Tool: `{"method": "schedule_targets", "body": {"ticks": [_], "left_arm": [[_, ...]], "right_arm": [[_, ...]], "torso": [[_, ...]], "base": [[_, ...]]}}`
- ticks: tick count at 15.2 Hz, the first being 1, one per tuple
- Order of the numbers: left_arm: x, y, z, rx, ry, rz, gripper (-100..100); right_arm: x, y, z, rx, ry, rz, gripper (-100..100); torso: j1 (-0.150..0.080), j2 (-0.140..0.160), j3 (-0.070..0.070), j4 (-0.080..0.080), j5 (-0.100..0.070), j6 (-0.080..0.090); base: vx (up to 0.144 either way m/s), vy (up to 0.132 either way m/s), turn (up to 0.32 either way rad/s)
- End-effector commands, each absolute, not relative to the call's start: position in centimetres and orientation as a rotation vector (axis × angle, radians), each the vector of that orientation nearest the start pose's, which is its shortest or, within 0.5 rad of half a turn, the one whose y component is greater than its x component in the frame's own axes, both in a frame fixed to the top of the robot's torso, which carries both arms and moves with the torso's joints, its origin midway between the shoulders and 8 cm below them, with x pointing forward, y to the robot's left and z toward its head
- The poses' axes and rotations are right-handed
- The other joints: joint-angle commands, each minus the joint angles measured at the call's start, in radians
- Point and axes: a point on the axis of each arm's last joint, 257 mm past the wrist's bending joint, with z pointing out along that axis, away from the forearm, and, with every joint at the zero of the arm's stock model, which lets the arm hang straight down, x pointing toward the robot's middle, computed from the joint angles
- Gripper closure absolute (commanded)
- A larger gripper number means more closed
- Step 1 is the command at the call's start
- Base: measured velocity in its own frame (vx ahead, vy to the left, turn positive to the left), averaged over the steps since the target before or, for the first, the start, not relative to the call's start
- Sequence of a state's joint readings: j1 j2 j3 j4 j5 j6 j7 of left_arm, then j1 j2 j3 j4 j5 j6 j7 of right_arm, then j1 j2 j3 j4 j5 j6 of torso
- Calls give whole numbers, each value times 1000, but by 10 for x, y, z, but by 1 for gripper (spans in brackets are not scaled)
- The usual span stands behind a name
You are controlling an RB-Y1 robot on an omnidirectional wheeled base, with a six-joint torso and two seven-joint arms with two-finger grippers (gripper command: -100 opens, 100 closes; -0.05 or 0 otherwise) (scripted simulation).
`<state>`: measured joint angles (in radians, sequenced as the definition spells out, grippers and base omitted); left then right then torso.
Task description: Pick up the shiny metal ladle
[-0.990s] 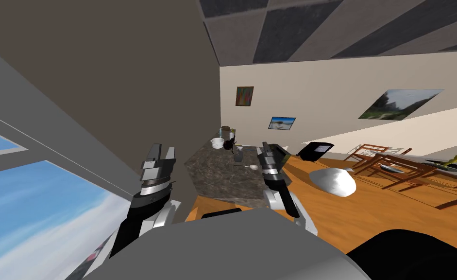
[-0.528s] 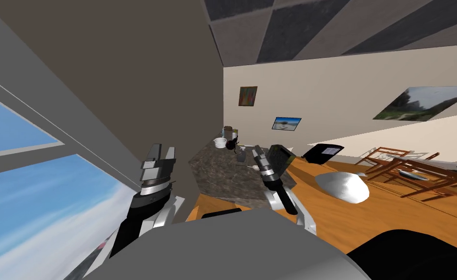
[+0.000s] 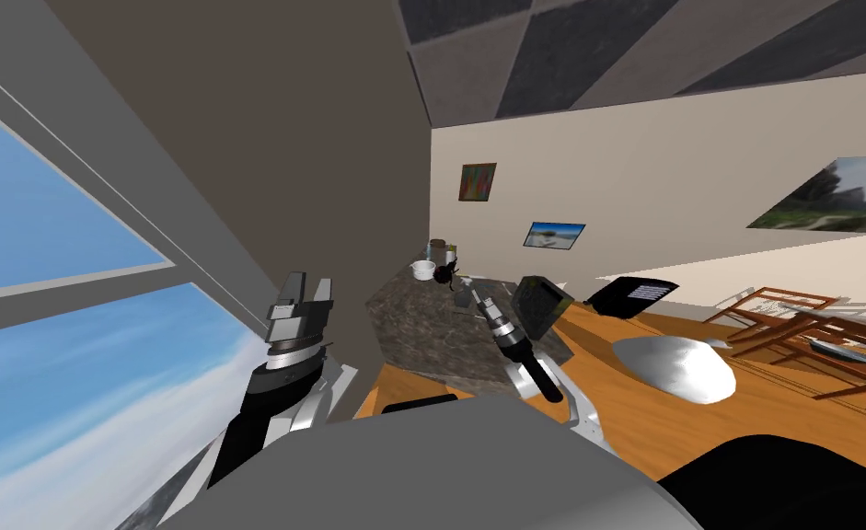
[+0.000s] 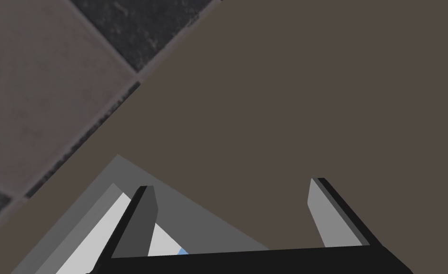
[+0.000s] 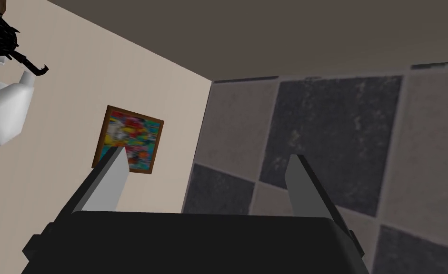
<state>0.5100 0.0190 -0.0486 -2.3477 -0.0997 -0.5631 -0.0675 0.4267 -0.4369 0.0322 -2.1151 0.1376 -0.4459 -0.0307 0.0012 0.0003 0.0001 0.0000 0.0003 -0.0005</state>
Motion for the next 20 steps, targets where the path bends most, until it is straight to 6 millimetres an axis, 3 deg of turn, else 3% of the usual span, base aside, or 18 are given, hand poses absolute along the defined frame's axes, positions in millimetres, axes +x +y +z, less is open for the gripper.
{"method": "schedule_targets", "body": {"ticks": [1, 2, 3, 5, 8, 10, 11, 13, 14, 16, 17, 19, 20], "left_arm": [[321, 244, 60, -465, 613, -1250, 0], [321, 244, 60, -465, 613, -1250, 0], [321, 244, 60, -465, 613, -1249, 0], [321, 244, 60, -465, 613, -1250, 0], [321, 244, 60, -465, 613, -1250, 0], [321, 244, 60, -465, 613, -1250, 0], [321, 244, 60, -465, 613, -1249, 0], [321, 244, 60, -465, 613, -1250, 0], [321, 244, 60, -465, 613, -1249, 0], [321, 244, 60, -465, 613, -1250, 0], [321, 244, 60, -465, 613, -1249, 0], [321, 244, 60, -465, 613, -1249, 0], [321, 244, 60, -465, 613, -1249, 0]], "right_arm": [[390, -232, -66, 319, 1193, 1175, -100], [390, -232, -66, 318, 1194, 1174, -100], [391, -229, -81, 283, 1243, 1158, -100], [391, -229, -82, 266, 1259, 1153, -100], [393, -226, -115, 183, 1368, 1111, -100], [392, -228, -116, 155, 1391, 1099, -100], [392, -228, -133, 123, 1438, 1080, -100], [391, -230, -134, 97, 1458, 1068, -100], [391, -232, -152, 62, 1506, 1045, -100], [390, -235, -153, 38, 1525, 1033, -100], [389, -239, -170, 0, 1575, 1007, -100], [388, -242, -171, -22, 1591, 995, -100], [386, -248, -188, -60, 1641, 968, -100]], "torso": [[0, 0, 0, 0, 0, 0], [0, 0, 0, 0, 0, 0], [0, 0, 0, 0, 0, 0], [0, 0, 0, 0, 0, 0], [0, -1, 0, 0, 0, 0], [0, -1, -1, 0, 0, 0], [0, -1, -1, 0, 0, 1], [0, -1, -1, 0, 0, 0], [0, -1, -1, 0, 0, 0], [0, -1, -1, 0, 0, 0], [-1, -1, -1, 0, 0, 1], [-1, -1, -1, 0, 0, 0], [-1, -1, -1, 0, 0, 1]], "base": [[-4, 22, 117], [-1, 14, 33], [-2, 19, 93], [-1, 19, 90], [3, 23, 142], [7, 18, 89], [7, 22, 109], [7, 17, 97], [7, 17, 150], [11, 11, 88], [12, 13, 128], [13, 10, 94], [16, 13, 163]]}}
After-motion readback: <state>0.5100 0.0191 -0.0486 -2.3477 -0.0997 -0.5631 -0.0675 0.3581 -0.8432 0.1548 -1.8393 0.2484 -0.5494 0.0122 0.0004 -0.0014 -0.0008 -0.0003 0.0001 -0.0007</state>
